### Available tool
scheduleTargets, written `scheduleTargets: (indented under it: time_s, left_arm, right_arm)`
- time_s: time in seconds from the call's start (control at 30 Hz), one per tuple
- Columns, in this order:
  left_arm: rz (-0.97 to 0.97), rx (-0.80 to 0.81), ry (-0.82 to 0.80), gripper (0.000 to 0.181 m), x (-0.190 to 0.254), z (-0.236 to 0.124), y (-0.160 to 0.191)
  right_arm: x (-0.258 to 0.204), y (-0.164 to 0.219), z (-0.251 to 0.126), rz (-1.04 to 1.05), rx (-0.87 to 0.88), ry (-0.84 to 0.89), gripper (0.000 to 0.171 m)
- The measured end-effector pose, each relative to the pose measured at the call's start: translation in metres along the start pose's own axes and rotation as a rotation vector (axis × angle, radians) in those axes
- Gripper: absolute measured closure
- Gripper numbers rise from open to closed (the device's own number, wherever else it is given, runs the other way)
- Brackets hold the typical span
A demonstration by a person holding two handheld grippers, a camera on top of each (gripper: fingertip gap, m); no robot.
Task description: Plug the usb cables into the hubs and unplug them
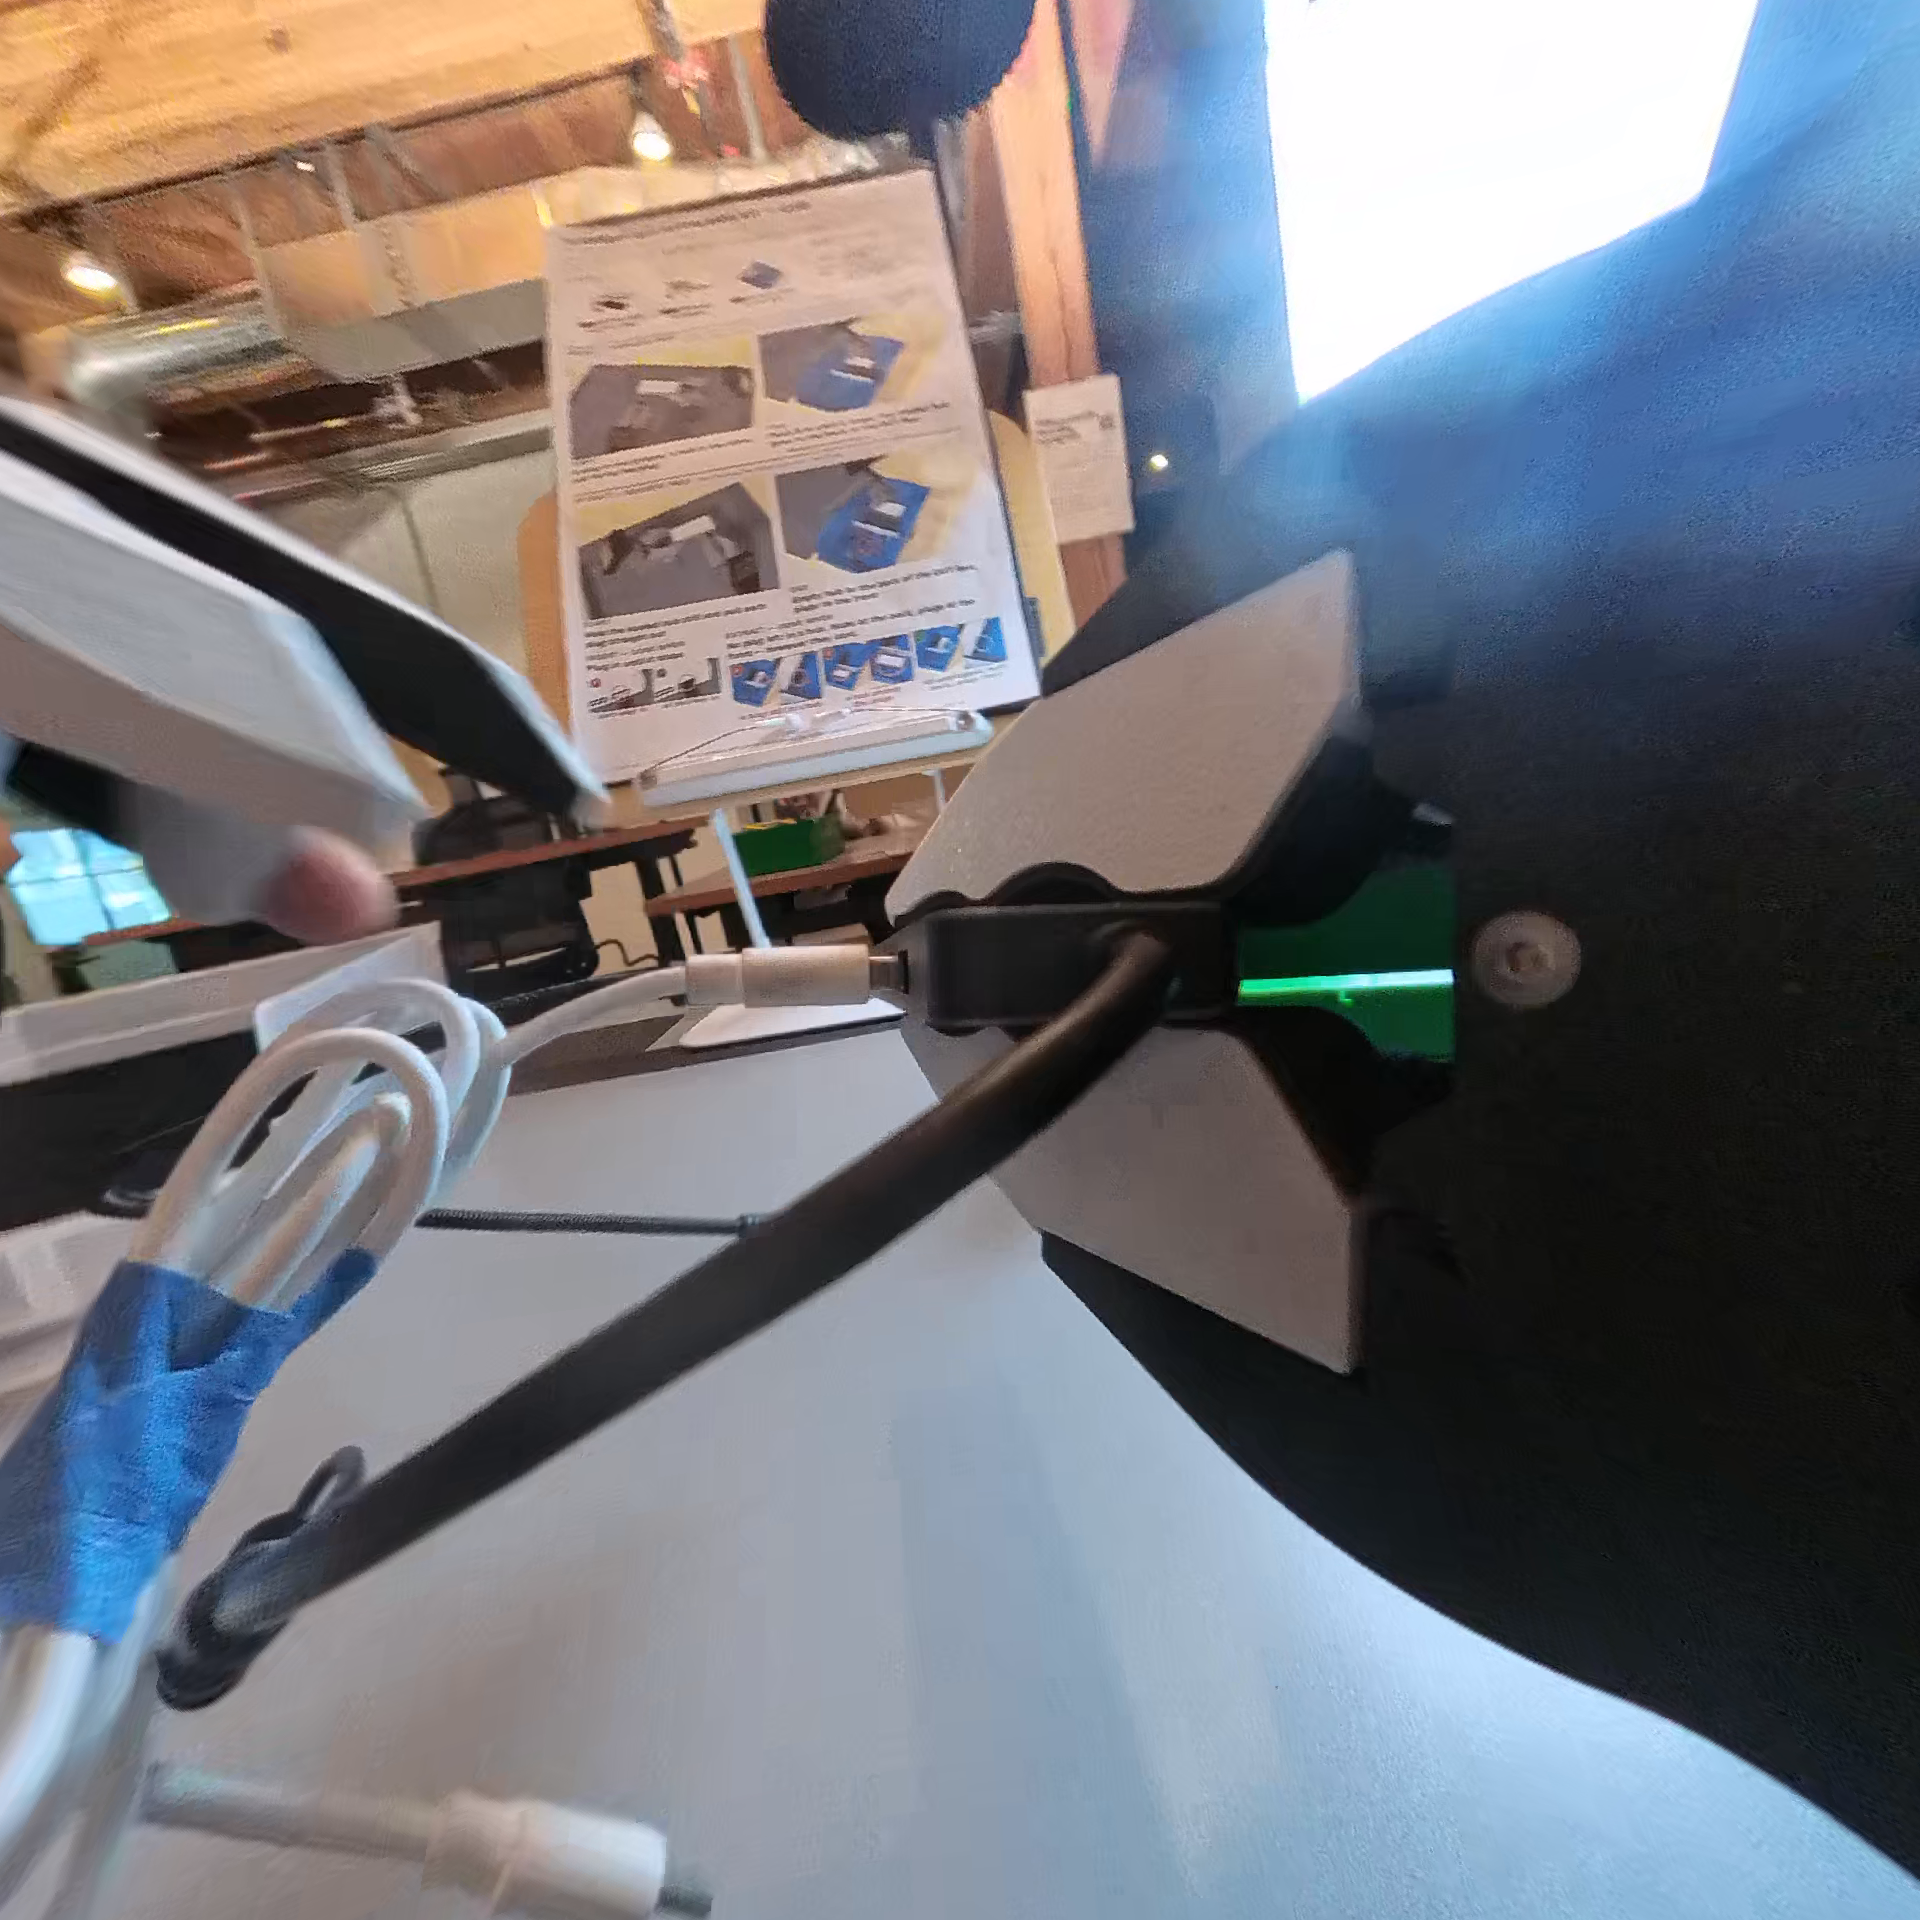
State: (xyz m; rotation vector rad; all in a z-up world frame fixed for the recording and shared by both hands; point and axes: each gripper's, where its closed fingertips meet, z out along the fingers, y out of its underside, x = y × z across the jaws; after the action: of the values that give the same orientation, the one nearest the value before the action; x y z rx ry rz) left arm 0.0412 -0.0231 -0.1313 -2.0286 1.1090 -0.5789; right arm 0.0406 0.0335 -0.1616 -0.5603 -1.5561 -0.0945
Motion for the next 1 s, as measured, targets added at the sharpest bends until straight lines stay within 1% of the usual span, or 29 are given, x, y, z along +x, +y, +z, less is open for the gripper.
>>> scheduleTargets:
  time_s: [0.07,0.1,0.13,0.2,0.23,0.27,0.33,0.37,0.5,0.6,0.67,0.73,0.9,1.0]
  left_arm:
    - [0.012,0.249,-0.121,0.143,-0.009,-0.039,-0.023]
    - [0.004,0.369,-0.187,0.143,-0.014,-0.062,-0.028]
    - [-0.018,0.466,-0.256,0.146,-0.022,-0.083,-0.027]
    - [-0.098,0.571,-0.4,0.158,-0.043,-0.114,-0.006]
    - [-0.149,0.585,-0.45,0.162,-0.053,-0.122,0.01]
    - [-0.203,0.584,-0.462,0.161,-0.059,-0.124,0.027]
    - [-0.296,0.551,-0.444,0.16,-0.064,-0.117,0.058]
    - [-0.312,0.537,-0.445,0.158,-0.065,-0.112,0.069]
    - [-0.286,0.513,-0.472,0.157,-0.064,-0.094,0.092]
    - [-0.256,0.45,-0.464,0.154,-0.061,-0.082,0.102]
    - [-0.215,0.415,-0.488,0.154,-0.061,-0.08,0.107]
    - [-0.209,0.406,-0.487,0.154,-0.06,-0.079,0.11]
    - [-0.225,0.39,-0.475,0.154,-0.056,-0.073,0.117]
    - [-0.21,0.336,-0.481,0.155,-0.054,-0.066,0.126]
  right_arm:
    - [0.014,0.015,-0.002,0.088,-0.035,-0.002,0.16]
    - [0.022,0.023,-0.004,0.143,-0.062,-0.011,0.16]
    - [0.034,0.032,-0.006,0.184,-0.094,-0.009,0.16]
    - [0.065,0.051,-0.01,0.227,-0.172,0.024,0.16]
    - [0.08,0.063,-0.013,0.247,-0.224,0.029,0.16]
    - [0.096,0.076,-0.014,0.267,-0.281,0.024,0.159]
    - [0.127,0.106,-0.015,0.281,-0.406,0.015,0.16]
    - [0.143,0.124,-0.015,0.269,-0.475,0.012,0.16]
    - [0.207,0.2,-0.016,0.152,-0.765,0.011,0.16]
    - [0.23,0.25,-0.013,0.09,-0.943,-0.05,0.16]
    - [0.226,0.278,-0.007,0.071,-1.048,-0.123,0.159]
    - [0.208,0.3,0.004,0.046,-1.128,-0.206,0.159]
    - [0.126,0.34,0.04,0.118,-1.229,-0.412,0.159]
    - [0.079,0.355,0.057,0.228,-1.233,-0.506,0.159]
